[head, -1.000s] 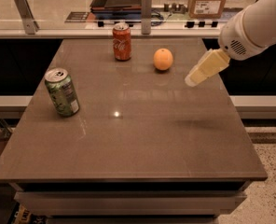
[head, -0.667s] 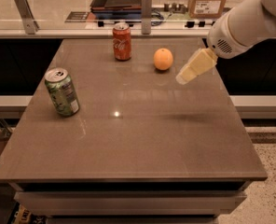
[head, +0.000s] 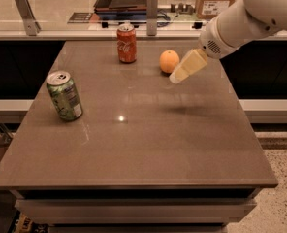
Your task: Move orange near green can
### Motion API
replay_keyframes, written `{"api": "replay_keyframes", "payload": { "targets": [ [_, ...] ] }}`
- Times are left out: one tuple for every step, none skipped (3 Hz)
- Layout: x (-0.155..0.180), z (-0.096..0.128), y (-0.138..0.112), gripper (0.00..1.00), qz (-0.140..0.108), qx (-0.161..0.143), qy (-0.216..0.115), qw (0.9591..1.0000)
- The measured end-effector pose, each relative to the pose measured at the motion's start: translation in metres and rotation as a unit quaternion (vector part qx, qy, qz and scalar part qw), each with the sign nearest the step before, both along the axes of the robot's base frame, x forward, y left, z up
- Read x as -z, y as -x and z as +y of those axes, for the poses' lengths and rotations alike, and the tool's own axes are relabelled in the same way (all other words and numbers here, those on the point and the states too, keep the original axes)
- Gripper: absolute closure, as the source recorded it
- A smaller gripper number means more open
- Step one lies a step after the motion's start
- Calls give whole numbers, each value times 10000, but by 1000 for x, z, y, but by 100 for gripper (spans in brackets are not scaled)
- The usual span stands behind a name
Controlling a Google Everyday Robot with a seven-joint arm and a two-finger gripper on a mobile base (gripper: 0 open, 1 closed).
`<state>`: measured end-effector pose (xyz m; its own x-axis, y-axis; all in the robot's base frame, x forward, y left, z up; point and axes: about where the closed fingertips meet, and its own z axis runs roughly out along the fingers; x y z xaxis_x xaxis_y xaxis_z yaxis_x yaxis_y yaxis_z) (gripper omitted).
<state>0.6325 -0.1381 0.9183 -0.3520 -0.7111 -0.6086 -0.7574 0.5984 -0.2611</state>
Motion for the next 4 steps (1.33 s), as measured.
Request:
{"api": "replay_keyframes", "payload": {
  "targets": [
    [16, 12, -20, 0, 31, -46, -328, 9994],
    [33, 21, -41, 0, 45, -31, -665, 9978],
    [48, 28, -57, 0, 55, -7, -768, 9970],
    [64, 31, -73, 0, 34, 34, -825, 9966]
  ]
}}
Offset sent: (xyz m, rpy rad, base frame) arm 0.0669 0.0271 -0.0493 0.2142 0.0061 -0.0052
